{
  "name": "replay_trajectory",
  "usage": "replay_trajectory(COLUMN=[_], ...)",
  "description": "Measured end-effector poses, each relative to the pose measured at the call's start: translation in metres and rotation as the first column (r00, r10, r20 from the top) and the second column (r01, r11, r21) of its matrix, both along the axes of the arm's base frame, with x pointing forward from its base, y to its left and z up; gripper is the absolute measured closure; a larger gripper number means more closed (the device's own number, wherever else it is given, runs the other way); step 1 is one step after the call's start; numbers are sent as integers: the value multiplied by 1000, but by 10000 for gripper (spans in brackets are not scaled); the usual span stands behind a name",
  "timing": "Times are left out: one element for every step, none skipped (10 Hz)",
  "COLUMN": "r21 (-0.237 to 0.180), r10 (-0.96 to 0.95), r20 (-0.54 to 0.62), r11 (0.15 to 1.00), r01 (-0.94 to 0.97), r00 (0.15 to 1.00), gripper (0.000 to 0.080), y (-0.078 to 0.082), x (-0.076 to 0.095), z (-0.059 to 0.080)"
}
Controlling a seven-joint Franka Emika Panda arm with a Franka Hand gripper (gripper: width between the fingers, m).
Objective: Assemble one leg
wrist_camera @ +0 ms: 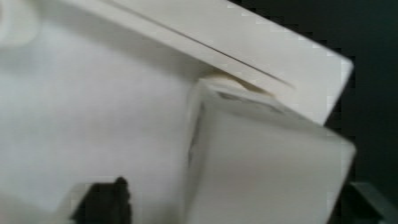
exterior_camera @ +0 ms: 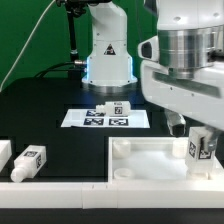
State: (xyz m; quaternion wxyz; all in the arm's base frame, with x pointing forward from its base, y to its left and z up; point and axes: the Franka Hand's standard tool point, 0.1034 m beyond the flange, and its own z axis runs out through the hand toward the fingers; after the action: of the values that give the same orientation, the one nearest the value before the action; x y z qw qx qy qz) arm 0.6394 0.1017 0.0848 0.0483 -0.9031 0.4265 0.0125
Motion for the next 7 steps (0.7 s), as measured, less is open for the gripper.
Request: replay_trajectory(r21=[-1, -11, -15, -20, -31, -65, -87], r10=[140, 164, 237, 303, 389, 524, 691], r20=[13, 37, 41, 46, 50, 44, 41], r11=[990, 986, 972, 953, 921, 851, 722], r01=[-140, -164, -236, -303, -388, -521, -687], r00=[990, 986, 971, 952, 920, 851, 721], gripper=[178, 178, 155, 155, 151, 151, 151], y=[1, 0, -1, -1, 0, 8, 14], x=[-1, -2, -2, -2, -3, -4, -5], z=[0, 0, -1, -1, -1, -2, -2])
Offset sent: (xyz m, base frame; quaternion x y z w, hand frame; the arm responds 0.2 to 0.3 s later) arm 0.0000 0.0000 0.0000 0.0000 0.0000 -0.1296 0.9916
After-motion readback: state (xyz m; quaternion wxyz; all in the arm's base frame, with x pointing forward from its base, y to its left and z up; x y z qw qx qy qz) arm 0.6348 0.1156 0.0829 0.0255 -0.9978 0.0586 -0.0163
